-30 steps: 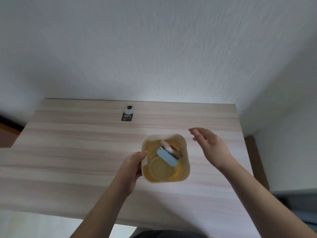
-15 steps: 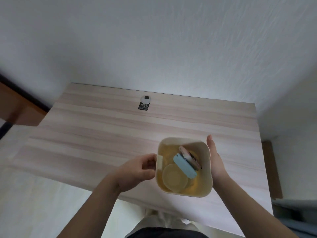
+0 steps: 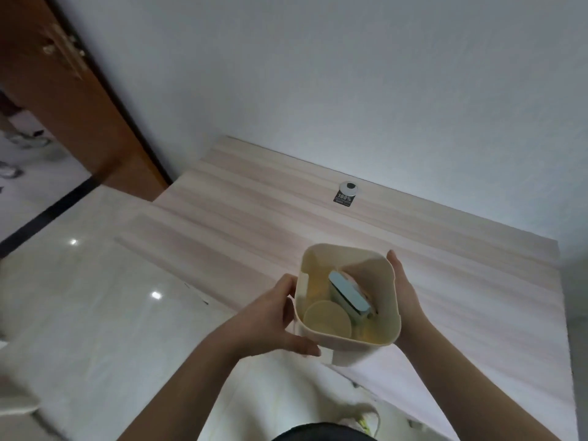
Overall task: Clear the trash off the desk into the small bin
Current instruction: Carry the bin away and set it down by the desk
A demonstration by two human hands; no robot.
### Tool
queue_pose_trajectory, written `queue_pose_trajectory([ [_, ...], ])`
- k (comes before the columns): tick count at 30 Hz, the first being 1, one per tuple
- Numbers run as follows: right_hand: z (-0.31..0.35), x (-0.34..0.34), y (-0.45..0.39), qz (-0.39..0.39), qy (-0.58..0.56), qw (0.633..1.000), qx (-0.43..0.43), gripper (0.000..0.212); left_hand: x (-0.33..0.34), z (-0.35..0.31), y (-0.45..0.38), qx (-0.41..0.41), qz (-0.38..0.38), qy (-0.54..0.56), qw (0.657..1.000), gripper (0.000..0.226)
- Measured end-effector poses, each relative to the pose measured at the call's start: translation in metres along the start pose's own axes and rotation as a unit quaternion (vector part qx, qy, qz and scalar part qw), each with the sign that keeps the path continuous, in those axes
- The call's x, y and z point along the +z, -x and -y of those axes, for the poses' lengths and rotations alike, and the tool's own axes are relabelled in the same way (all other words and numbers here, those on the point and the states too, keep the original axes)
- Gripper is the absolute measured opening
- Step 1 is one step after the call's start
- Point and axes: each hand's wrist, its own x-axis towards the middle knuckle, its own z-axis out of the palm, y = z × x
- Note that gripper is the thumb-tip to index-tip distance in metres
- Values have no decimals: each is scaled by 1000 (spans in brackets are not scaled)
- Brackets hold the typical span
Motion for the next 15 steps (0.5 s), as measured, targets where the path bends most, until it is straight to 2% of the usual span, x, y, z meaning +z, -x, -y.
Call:
queue_pose_trajectory([
  [4, -32, 71, 17, 56, 22, 998, 23, 54, -30, 39, 64, 3, -121, 13, 993, 67],
  [9, -82, 143, 34, 77, 87, 993, -2, 62, -53, 94, 141, 2, -261, 63, 963, 51],
  [12, -105, 186, 55, 96, 139, 986, -5, 61, -60, 119, 180, 7, -319, 85, 944, 48],
  [15, -126, 222, 69, 138, 157, 978, -11, 71, -69, 138, 212, 20, -385, 129, 914, 51],
])
